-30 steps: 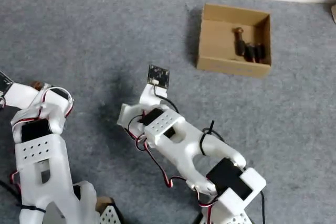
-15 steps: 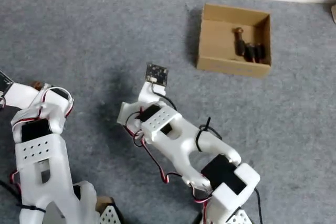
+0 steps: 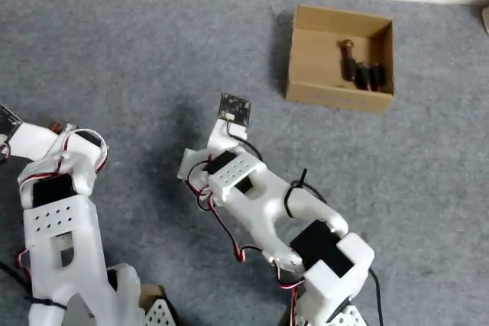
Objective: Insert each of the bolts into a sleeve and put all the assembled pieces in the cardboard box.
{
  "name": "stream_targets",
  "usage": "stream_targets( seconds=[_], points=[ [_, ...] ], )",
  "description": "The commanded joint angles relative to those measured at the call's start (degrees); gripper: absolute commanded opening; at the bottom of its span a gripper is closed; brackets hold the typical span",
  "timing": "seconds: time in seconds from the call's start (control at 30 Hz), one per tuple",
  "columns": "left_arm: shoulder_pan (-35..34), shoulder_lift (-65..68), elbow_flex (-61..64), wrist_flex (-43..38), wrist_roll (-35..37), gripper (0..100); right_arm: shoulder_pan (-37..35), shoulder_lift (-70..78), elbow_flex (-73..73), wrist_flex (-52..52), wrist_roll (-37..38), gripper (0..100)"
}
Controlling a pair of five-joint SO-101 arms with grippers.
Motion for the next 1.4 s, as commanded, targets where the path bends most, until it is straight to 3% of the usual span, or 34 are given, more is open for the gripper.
stream_targets(
  seconds=[0.0, 0.17, 0.3, 0.47, 0.67, 0.97, 1.13, 1.27, 1.37],
  points=[
    [-0.3, -0.6, -0.6, -1.3, 0.2, 1, -0.2, -9.8, -0.7, 6.9, 0.4, 0.5],
    [1.1, -0.7, -0.7, -1.3, -0.6, 1, 2.3, -22.2, -0.7, 13.0, 15.1, 0.5],
    [6.0, -0.7, -0.8, -1.3, -7.9, 1, 5.4, -30.3, -0.7, 15.7, 22.2, 0.5],
    [14.8, -0.7, -4.5, -1.1, -17.8, 1, 9.7, -39.7, -0.5, 18.9, 37.0, 0.5],
    [21.9, -0.8, -11.6, -1.0, -24.4, 1, 10.2, -53.9, 11.6, 15.8, 50.5, 0.5],
    [31.3, -19.2, -16.5, -1.1, -24.8, 1, 12.6, -85.1, 46.2, -7.5, 55.5, 0.5],
    [36.9, -32.7, -6.5, -1.7, -24.6, 1, 12.3, -102.8, 59.3, -11.3, 59.3, 0.5],
    [42.9, -39.7, 5.3, -9.7, -24.6, 1, 9.9, -116.5, 67.3, -10.9, 60.1, 0.5],
    [45.8, -42.9, 11.8, -12.7, -24.7, 1, 6.0, -118.0, 70.2, -10.9, 64.1, 0.5]
  ],
)
